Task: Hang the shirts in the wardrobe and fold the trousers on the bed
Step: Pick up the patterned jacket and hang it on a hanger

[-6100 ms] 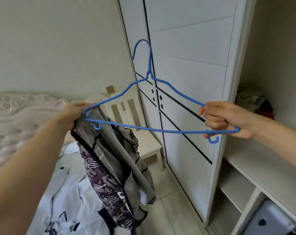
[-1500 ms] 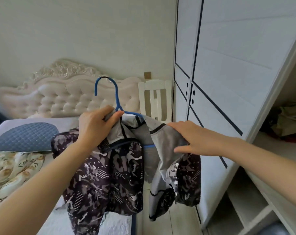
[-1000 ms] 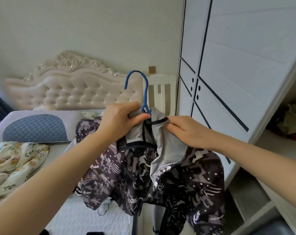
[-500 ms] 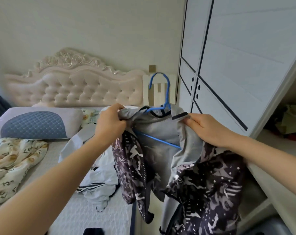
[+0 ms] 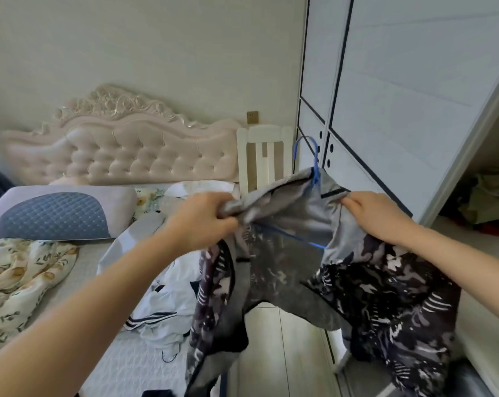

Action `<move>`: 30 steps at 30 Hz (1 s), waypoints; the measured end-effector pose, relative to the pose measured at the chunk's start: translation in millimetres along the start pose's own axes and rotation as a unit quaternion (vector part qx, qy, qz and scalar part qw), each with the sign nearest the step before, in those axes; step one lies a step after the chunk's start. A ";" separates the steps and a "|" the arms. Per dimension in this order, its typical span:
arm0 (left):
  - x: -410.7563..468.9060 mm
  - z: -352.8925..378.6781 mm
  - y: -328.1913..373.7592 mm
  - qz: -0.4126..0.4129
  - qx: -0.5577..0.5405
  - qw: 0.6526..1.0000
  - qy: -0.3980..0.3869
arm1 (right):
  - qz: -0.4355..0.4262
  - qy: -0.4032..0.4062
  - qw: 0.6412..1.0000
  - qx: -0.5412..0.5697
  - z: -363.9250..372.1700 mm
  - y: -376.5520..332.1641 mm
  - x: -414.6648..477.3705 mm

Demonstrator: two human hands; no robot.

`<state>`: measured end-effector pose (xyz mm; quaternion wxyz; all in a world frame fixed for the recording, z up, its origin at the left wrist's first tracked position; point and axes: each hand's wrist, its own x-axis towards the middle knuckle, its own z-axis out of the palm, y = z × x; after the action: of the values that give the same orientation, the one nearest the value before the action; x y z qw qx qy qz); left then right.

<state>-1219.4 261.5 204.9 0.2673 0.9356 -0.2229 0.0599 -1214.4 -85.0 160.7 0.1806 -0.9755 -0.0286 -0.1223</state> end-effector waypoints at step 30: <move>49.1 42.7 -6.7 0.020 -0.063 0.993 0.097 | -0.132 0.024 0.985 -0.105 -49.8 -46.3 -24.6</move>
<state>-1172.9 225.2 176.8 0.3450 0.9020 -0.2178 0.1412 -1254.2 -60.0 215.7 0.0603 -0.9735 -0.1401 -0.1705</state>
